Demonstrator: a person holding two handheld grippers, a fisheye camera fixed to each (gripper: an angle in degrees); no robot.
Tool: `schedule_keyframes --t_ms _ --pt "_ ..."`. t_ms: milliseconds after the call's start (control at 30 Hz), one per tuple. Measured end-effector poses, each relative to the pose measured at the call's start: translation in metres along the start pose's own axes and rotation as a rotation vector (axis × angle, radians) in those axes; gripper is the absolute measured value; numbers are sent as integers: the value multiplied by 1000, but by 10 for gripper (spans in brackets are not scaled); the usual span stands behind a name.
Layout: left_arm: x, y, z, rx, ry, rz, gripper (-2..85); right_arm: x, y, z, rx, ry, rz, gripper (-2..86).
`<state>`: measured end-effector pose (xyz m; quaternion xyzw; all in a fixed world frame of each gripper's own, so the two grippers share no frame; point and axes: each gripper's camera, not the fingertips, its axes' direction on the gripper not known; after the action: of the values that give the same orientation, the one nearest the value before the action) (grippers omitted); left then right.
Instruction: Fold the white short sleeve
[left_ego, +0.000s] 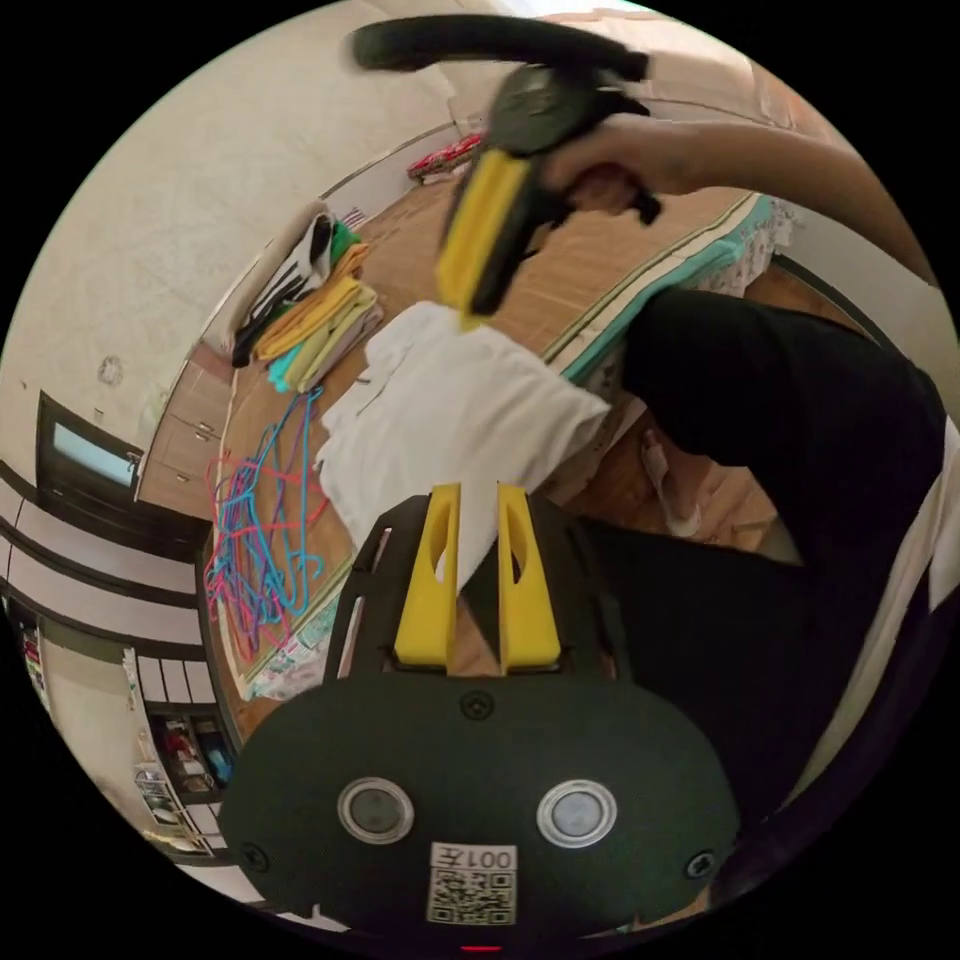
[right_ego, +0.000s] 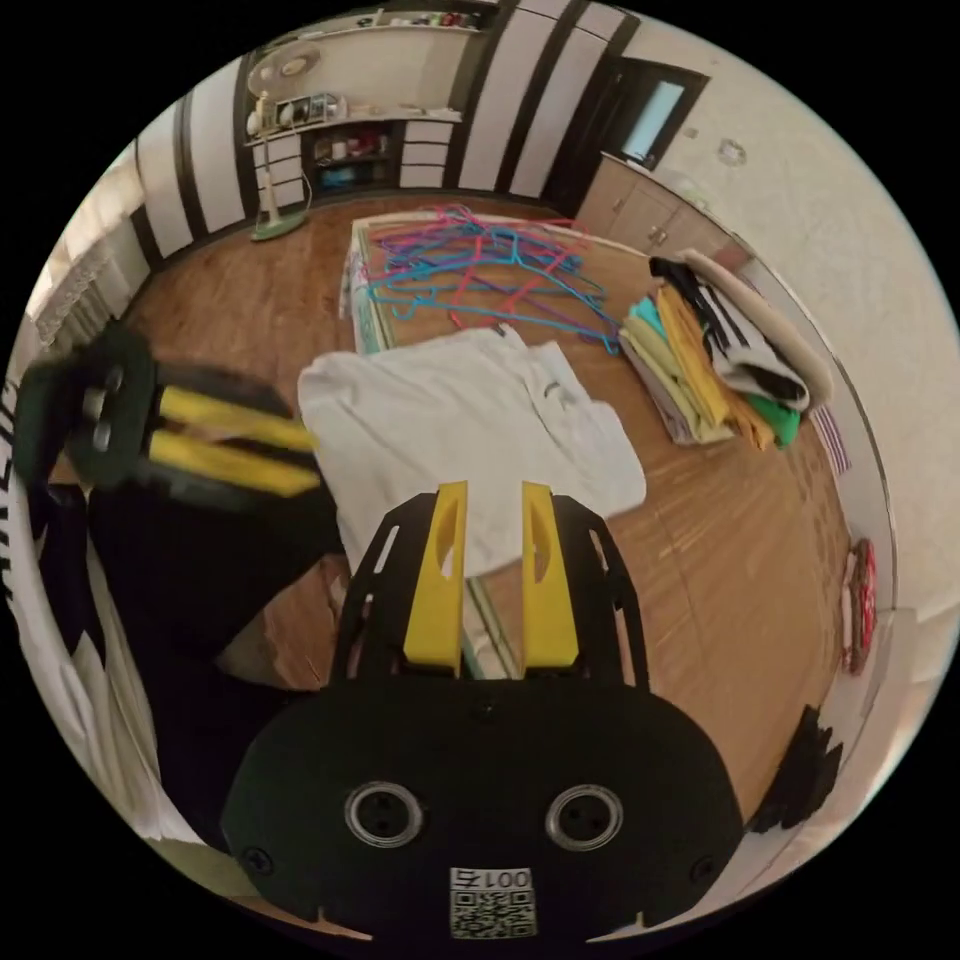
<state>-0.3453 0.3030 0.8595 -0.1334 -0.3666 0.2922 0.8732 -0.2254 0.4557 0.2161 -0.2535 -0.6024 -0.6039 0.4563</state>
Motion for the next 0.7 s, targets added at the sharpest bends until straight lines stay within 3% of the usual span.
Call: schedule_keyframes --t_ms 167,300,433,533,700 --pt "-61 38 31 -88 92 -20 74 -26 25 14 -61 -153 131 137" --pt "-118 67 49 -123 203 -210 84 -51 16 36 -126 -156 187 157" --pt "-168 99 63 -23 410 -425 69 -53 -5 38 -116 -115 280 132" --pt "-192 119 71 -35 379 -499 36 -46 -12 37 -121 -93 358 93" --pt "-221 152 73 -24 431 -631 57 -42 -17 33 -122 -85 378 77"
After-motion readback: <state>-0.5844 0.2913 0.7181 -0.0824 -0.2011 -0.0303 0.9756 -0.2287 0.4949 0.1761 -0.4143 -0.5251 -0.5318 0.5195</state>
